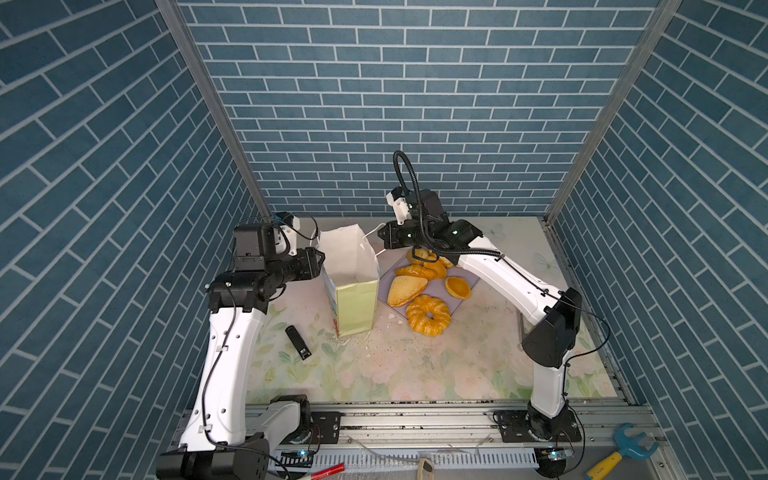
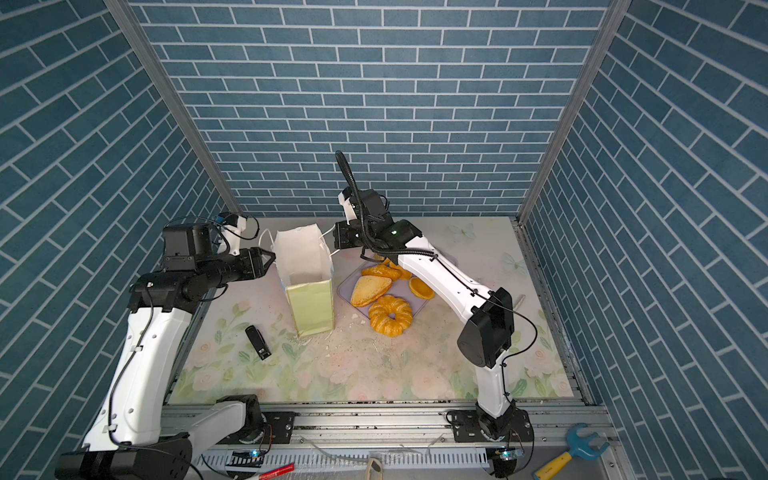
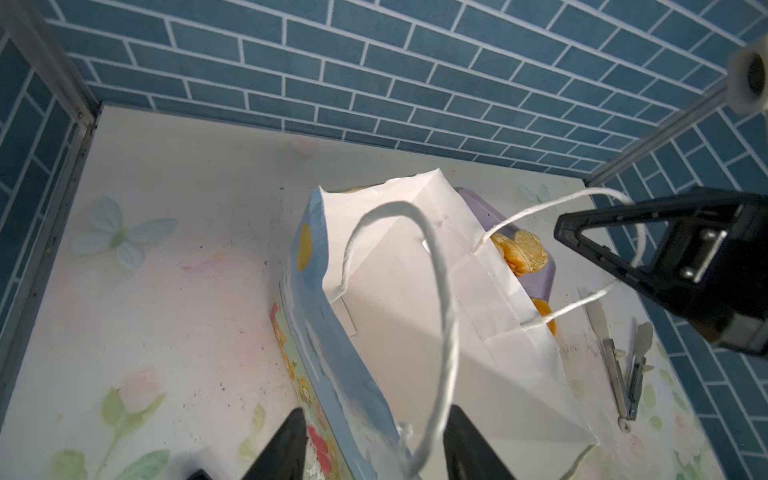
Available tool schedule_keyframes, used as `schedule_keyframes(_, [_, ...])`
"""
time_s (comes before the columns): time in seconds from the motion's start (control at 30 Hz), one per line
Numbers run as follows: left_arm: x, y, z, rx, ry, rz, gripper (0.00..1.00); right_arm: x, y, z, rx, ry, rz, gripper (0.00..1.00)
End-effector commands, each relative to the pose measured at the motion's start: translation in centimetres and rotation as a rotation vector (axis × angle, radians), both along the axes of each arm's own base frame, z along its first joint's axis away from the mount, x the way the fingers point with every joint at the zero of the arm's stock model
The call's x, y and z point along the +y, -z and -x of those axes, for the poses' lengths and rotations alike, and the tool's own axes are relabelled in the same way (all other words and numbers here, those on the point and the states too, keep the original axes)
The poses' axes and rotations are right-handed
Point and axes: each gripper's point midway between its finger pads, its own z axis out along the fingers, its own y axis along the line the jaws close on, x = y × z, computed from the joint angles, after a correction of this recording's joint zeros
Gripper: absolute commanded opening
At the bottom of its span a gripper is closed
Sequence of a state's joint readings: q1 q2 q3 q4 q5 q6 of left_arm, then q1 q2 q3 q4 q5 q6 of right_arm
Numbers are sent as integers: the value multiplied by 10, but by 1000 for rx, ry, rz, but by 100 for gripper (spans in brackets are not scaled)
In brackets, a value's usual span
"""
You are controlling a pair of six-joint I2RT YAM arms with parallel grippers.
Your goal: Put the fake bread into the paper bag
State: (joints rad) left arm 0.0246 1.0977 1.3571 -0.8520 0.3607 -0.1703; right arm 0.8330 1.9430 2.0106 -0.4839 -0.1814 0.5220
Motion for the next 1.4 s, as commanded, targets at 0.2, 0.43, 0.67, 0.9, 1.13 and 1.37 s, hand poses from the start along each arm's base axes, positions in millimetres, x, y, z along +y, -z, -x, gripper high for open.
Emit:
schedule_keyframes(0.2, [33, -3, 28, 80, -170, -95, 67, 4, -12, 0, 0, 79, -33, 0])
schedule_keyframes(0.43, [31, -9, 41, 91, -174, -85, 72, 11, -19, 4, -8, 67, -52, 13])
schedule_keyframes(0.67, [33, -2, 38, 112, -166, -105, 70, 17, -30, 10, -49, 2, -47, 41])
schedule_keyframes(0.9, [46, 8, 31, 151, -201, -182, 62, 19, -36, 16, -84, -59, -4, 47])
schedule_keyframes(1.13, [43, 6, 18, 143, -186, -169, 51, -1, -47, 10, -178, -21, 93, 61])
schedule_keyframes(1.37, [36, -2, 17, 107, -171, -127, 50, -43, -72, -4, -227, 58, 147, 69])
